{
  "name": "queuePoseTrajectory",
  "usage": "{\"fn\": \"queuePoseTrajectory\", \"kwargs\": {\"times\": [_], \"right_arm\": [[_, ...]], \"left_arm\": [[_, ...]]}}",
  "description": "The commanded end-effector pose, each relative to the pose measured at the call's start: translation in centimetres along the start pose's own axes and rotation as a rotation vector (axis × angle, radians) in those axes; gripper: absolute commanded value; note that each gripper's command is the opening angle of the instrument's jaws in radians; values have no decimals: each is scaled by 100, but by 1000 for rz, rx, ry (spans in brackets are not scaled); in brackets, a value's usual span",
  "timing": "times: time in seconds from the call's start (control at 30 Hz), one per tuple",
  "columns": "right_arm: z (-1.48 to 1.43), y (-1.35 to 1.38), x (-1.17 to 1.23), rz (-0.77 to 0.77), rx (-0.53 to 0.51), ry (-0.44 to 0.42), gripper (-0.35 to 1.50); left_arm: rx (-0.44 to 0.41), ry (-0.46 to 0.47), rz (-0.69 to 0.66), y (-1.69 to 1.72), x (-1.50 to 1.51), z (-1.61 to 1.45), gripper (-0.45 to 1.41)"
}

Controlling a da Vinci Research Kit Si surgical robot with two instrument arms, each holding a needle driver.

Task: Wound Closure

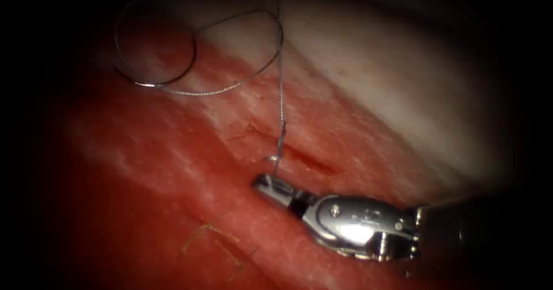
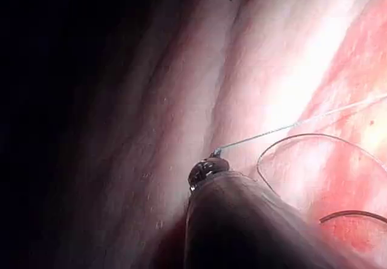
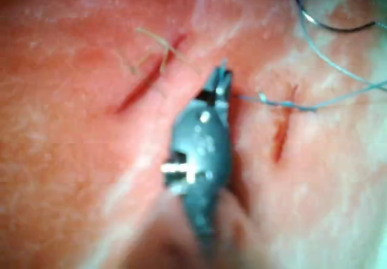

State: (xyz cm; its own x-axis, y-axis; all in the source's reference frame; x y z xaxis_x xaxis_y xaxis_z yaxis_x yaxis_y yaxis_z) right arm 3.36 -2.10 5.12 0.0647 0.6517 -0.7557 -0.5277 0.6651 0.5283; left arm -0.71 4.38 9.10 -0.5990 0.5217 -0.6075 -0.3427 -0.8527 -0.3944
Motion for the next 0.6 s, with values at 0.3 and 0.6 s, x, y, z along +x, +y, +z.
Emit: {"fn": "queuePoseTrajectory", "kwargs": {"times": [0.3,0.6], "right_arm": [[1,-29,-2,-1,29,19,-35],[-4,-54,-11,0,68,-17,-35]], "left_arm": [[29,-1,-3,-17,-3,21,-45],[54,-5,2,-21,-15,31,-45]]}}
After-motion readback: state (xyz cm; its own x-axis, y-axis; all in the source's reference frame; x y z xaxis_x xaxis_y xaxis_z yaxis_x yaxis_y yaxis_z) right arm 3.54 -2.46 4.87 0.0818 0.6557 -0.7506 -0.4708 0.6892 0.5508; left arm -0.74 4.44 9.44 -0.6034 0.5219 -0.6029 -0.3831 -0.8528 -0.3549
